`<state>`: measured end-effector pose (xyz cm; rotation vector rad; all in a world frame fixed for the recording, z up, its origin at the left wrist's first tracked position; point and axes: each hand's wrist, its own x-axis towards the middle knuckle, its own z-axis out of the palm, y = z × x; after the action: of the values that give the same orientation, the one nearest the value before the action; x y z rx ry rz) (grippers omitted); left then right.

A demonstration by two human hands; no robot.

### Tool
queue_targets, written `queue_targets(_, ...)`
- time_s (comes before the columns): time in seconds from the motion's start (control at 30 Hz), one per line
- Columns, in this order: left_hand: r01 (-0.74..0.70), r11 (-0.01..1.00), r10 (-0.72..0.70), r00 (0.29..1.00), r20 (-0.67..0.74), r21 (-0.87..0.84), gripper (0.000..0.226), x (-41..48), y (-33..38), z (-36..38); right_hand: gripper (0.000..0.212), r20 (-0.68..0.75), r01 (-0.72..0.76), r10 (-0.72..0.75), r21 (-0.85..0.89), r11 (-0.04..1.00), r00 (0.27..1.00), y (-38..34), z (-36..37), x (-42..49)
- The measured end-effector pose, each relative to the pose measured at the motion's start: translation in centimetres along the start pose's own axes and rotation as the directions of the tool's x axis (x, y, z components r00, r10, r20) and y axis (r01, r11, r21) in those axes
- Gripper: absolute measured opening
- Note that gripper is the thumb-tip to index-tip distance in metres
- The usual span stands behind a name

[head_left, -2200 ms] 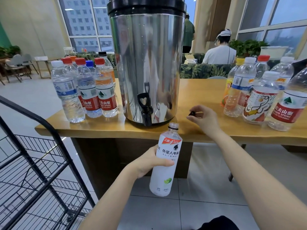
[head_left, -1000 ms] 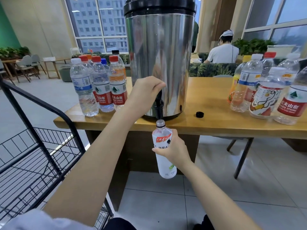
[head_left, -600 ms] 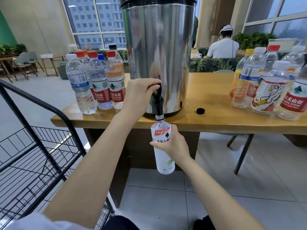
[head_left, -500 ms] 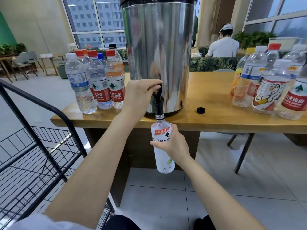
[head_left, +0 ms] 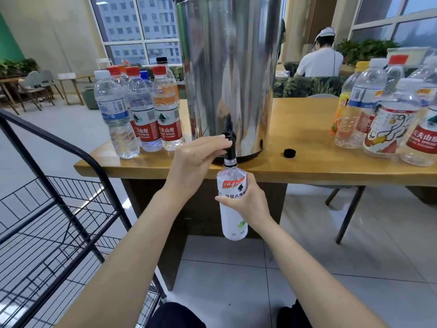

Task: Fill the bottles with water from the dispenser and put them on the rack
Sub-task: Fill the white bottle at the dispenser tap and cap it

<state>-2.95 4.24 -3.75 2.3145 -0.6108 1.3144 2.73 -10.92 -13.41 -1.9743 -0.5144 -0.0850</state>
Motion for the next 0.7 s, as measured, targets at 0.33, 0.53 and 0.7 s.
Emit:
queue_targets(0.33,0.225,0.963,-0.236,0.97,-0.061,-0.151,0.016,0.0,1.0,0.9,0.073,-0.01,-0.062,0.063,0.103,0.993,0.998,0.2,0.4,0.4)
queue_targets(0.53,0.263,0.944,-0.282,0.956,-0.079,-0.199,0.016,-0.1,1.3,0.9,0.072,0.021,-0.114,0.112,0.148,0.982,0.994,0.2,-0.1,0.1)
queue_targets(0.7,0.358,0.885,-0.395,0.915,-0.076,-0.297,0.012,-0.3,1.7,1.0,0.069,0.024,-0.121,0.119,0.163,0.979,0.993,0.2,0.0,0.1)
